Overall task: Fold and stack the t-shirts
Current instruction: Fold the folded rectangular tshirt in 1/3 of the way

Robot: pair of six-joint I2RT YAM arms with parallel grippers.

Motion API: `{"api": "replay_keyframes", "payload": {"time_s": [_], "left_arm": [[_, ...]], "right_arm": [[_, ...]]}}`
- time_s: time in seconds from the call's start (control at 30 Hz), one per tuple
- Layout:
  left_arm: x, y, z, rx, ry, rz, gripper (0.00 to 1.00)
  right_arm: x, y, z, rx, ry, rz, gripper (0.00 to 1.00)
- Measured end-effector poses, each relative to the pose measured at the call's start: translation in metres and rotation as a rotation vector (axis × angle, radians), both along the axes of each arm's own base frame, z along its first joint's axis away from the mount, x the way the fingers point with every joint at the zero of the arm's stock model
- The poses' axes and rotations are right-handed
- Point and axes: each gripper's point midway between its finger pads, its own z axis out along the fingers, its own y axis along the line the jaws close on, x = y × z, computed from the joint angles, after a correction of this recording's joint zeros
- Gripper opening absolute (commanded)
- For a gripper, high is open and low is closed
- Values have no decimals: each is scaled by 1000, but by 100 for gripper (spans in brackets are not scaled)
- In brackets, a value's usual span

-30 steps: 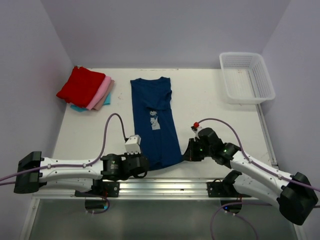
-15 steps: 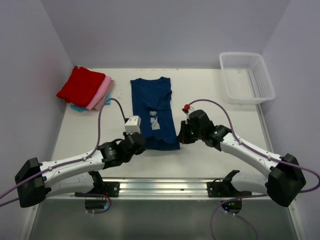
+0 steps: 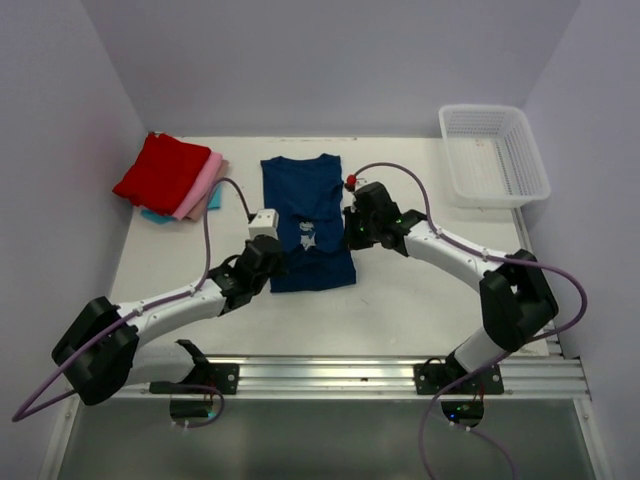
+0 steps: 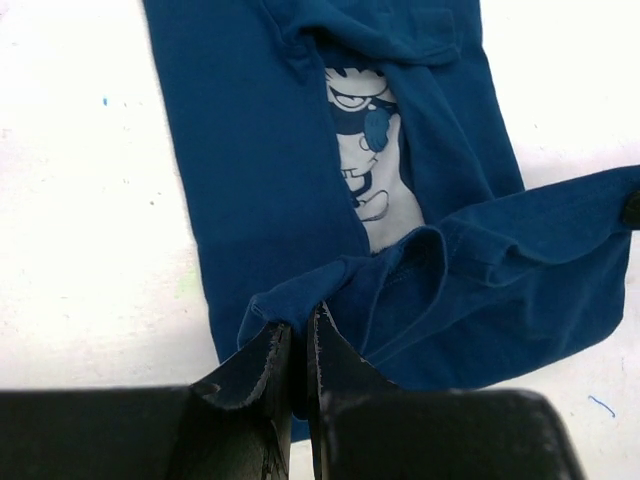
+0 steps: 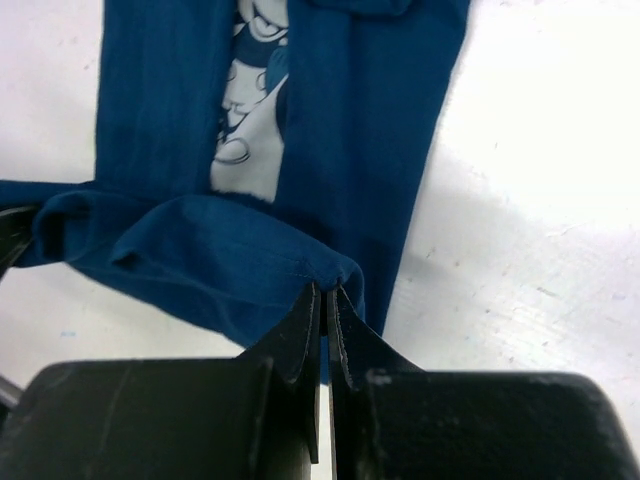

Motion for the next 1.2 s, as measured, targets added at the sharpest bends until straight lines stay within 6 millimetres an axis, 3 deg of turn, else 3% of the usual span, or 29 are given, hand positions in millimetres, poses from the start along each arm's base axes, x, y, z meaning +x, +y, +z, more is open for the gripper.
{"api": "replay_keyframes", "payload": {"time_s": [0.3,0.5,0.73,0.9,1.1,1.13,1.17,1.2], "left_arm": [[15,26,-7,-13,-20,63,0],[30,32,-2,-54,-50,88,0],[49,34,-29,-36,-4,79,0],[77,30,-31,-40,5,68,0],[121,23,-7,-65,-46,50,0],[127,23,-3,-68,-53,47,4],[134,23,0,-70,-62,48,29],[140,24,2,-67,-69,49,56]], "right_arm": [[40,2,-5,-43,-30,-32,0],[62,8,-6,-44,-42,-39,0],[81,15,-11,-58,-44,-47,0],[103,16,-11,-87,-61,-83,0],[136,11,-3,-123,-94,-149,0],[141,10,-3,-130,-97,-161,0],[148,9,-2,-132,-100,-170,39],[154,8,-2,-136,-101,-184,55]]}}
